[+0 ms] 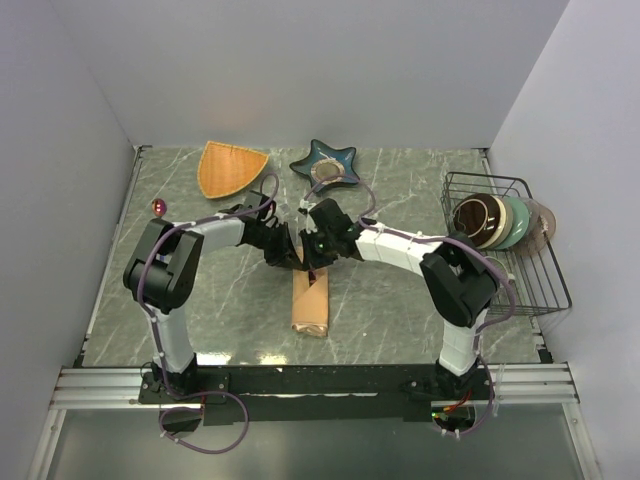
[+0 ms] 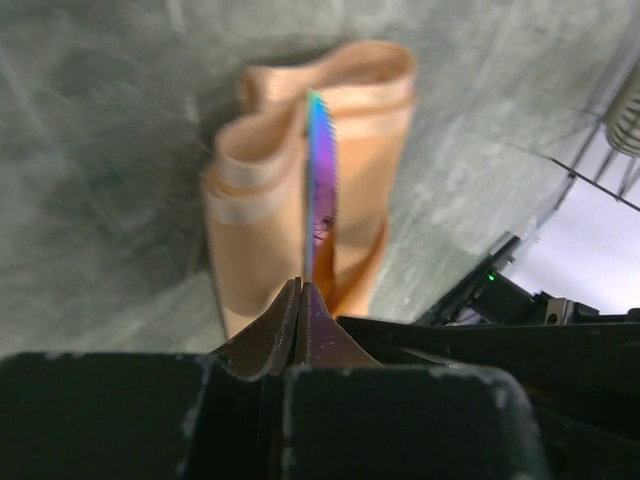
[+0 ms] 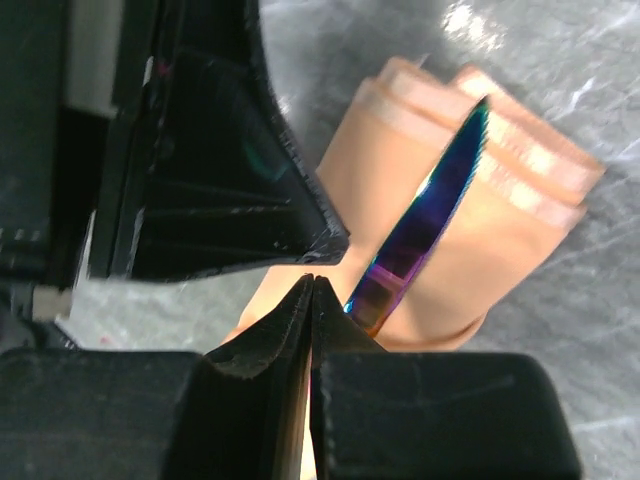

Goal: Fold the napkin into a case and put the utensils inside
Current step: Insert the knife into the folded napkin.

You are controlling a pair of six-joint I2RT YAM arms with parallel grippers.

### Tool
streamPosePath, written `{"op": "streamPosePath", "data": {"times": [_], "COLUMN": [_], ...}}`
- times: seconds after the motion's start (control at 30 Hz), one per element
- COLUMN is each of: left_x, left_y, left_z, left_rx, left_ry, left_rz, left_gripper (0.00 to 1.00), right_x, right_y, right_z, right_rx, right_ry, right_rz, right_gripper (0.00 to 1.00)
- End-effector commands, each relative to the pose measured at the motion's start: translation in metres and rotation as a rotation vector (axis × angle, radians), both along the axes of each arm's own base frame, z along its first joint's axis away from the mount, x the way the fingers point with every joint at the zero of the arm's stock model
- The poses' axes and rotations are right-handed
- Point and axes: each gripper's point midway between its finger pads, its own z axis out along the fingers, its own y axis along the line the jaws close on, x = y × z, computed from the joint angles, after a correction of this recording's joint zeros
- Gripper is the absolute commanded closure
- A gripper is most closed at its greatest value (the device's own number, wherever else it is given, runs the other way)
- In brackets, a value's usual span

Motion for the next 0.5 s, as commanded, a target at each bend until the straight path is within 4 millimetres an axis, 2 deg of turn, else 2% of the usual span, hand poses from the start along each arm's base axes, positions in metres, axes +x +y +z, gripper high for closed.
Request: {"op": "streamPosePath", "data": {"times": [0.0, 0.23, 0.47], "left_x": [0.010, 0.006, 0.008], "left_y": [0.004, 0.012, 0.017], "left_z": [-0.006, -0.027, -0.033], "left_rx": [0.054, 0.110, 0.139], "left_ry": [-0.014, 0.035, 0.040], "left_rz": [0.003, 0.015, 0.026], "left_gripper": [0.99, 0.99, 0.99], "right_x": [0.025, 0.034, 0.032], "right_y": [0.003, 0.009, 0.014], "right_z": [0.006, 0.000, -0.015], "right_rx": [-0.013, -0.033, -0.075], "right_ry": [-0.053, -0.060, -0.053], "right_rz": [-0.072, -0.089, -0.081], "right_gripper": [0.93, 0.94, 0.94]}}
